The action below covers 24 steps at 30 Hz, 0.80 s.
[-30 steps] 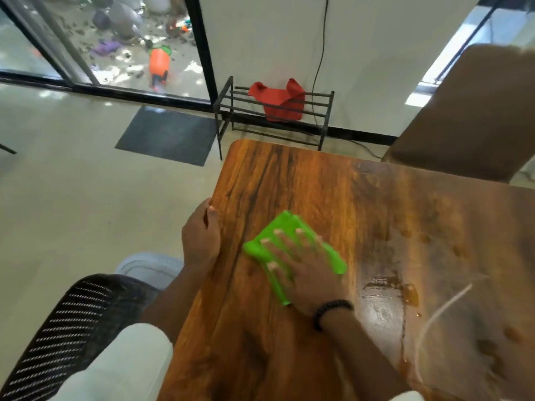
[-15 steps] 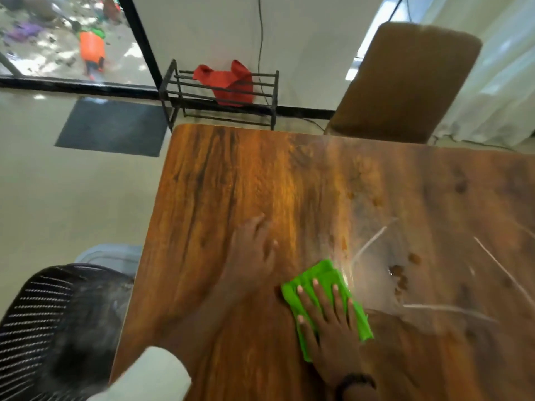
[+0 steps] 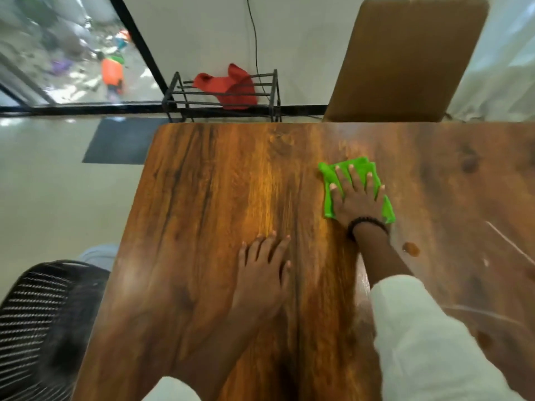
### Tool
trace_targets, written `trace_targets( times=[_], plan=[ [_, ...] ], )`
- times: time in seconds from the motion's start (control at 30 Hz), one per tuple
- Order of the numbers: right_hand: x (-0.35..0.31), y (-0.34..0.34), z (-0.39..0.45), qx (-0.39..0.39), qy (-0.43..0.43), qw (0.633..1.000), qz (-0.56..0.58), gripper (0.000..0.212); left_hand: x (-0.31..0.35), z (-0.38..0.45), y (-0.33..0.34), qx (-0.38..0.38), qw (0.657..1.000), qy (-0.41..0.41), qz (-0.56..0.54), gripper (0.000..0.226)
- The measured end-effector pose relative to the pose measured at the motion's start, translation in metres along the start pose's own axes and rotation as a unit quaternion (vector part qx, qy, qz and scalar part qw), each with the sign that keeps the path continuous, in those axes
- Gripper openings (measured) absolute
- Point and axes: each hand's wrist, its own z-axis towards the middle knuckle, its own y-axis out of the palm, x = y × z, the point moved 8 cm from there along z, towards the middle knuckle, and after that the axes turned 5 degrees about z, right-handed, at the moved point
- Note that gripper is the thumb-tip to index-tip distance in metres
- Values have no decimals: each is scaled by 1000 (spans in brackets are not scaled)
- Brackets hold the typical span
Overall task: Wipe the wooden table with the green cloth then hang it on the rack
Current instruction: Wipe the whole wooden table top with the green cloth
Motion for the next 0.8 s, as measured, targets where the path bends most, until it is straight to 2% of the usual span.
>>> trace_targets(
  times=[0.07,0.17,0.27,0.33,0.43,0.5,0.57,0.63,0.73,0.8],
  plan=[
    [0,5,-17,3,-38,999,-11,53,0,2,1,6,1000,-17,12,47],
    [13,20,-112,-7,-91,996,-14,55,7,10,-2,2,998,-49,46,47],
    [47,30,-230,-59,-99,993,-12,54,20,13,0,-11,994,-66,86,50],
    [67,27,-269,-67,-94,993,-18,53,32,15,0,-8,993,-82,87,52],
    [82,13,-235,-62,-82,995,4,51,77,19,10,-19,997,-32,69,51],
    [94,-3,-176,-8,-43,999,8,51,100,18,20,-33,998,-12,53,51],
    [111,-24,-109,27,5,1000,9,54,105,18,28,-35,998,-19,52,52],
    [123,-34,-63,26,27,999,14,53,102,16,30,-30,998,-9,59,53],
    [122,-36,-54,32,13,999,12,53,100,16,31,-26,997,3,73,55],
    [111,-25,-93,23,-27,999,7,53,100,17,33,-28,996,0,81,56]
  ],
)
